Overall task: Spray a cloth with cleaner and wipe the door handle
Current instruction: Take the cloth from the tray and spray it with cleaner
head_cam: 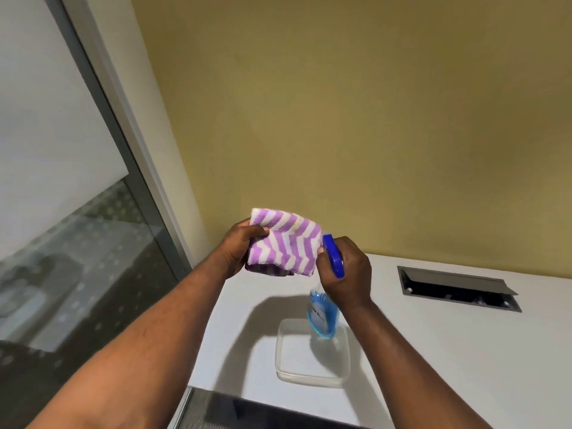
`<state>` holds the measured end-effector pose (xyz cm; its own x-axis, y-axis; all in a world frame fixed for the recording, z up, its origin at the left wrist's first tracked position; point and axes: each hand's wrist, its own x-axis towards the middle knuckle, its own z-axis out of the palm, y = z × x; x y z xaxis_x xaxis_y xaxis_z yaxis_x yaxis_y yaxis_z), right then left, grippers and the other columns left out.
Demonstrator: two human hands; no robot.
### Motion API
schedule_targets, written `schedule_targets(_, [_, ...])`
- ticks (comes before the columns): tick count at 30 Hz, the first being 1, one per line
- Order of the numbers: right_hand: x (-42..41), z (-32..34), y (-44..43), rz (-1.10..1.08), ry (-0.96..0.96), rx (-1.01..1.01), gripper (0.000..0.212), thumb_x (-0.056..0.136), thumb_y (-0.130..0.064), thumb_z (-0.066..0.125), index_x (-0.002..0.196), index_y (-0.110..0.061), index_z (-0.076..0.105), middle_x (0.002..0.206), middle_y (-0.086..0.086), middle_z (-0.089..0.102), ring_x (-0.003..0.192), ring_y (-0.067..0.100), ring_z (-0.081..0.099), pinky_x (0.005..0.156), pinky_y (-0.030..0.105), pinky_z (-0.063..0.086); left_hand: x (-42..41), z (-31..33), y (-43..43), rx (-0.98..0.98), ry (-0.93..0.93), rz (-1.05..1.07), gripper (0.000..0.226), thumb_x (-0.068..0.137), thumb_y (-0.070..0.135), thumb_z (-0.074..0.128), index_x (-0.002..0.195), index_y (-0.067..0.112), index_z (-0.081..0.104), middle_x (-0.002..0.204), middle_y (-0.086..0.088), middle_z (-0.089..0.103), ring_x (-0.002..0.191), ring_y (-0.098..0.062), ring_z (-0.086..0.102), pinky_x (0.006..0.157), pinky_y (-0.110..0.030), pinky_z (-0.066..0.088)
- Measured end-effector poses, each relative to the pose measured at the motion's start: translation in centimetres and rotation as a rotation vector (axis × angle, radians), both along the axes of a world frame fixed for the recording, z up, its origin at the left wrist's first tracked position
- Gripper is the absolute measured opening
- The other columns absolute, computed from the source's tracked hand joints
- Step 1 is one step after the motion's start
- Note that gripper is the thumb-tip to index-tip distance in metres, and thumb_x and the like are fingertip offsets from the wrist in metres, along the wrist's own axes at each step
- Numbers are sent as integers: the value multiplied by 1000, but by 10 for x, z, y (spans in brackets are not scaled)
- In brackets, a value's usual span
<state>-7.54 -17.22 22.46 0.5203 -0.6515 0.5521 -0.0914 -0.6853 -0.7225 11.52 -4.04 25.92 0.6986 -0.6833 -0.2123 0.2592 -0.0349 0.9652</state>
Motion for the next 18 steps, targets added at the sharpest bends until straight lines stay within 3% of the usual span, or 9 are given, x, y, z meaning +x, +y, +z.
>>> schedule_targets(2, [2, 46, 6, 38, -44, -73, 19, 85, -42, 55, 76, -26, 48, 63, -11, 46, 52, 13, 43, 52, 20, 31, 1, 27, -9, -45, -21, 11, 44, 71, 10, 60, 114, 5, 69, 105, -22, 75, 93, -39, 72, 90, -52, 57])
schedule_targets(4, [2, 90, 14, 55, -51, -126, 22, 83, -41, 55, 68, -31, 41, 56, -11, 41, 50, 17, 42, 50, 25, 31, 3, 52, -19, -84, -46, 23, 39, 75, 7, 58, 112, 5, 70, 108, -24, 74, 97, -40, 70, 95, -55, 54])
schedule_targets(8, [-6, 162, 27, 84, -59, -79, 31, 78, -43, 53, 56, -28, 37, 49, -6, 38, 49, 18, 39, 50, 32, 32, 2, 102, -29, -164, -94, 19, 43, 72, 9, 58, 113, 6, 71, 107, -20, 76, 97, -38, 71, 96, -52, 55])
schedule_targets(15, [-20, 221, 44, 89, -42, -82, 33, 76, -38, 53, 50, -25, 39, 45, -6, 39, 45, 14, 35, 48, 28, 28, -2, 165, -32, -240, -195, -10, 47, 72, 10, 58, 118, 4, 70, 115, -26, 73, 100, -39, 70, 98, -56, 52])
schedule_targets(18, [-24, 232, 51, 41, -32, -152, 34, 78, -41, 52, 51, -24, 38, 46, -7, 41, 44, 14, 36, 46, 25, 24, -5, 177, -33, -258, -221, -10, 33, 83, 3, 55, 111, 6, 72, 106, -23, 76, 93, -36, 72, 91, -49, 56])
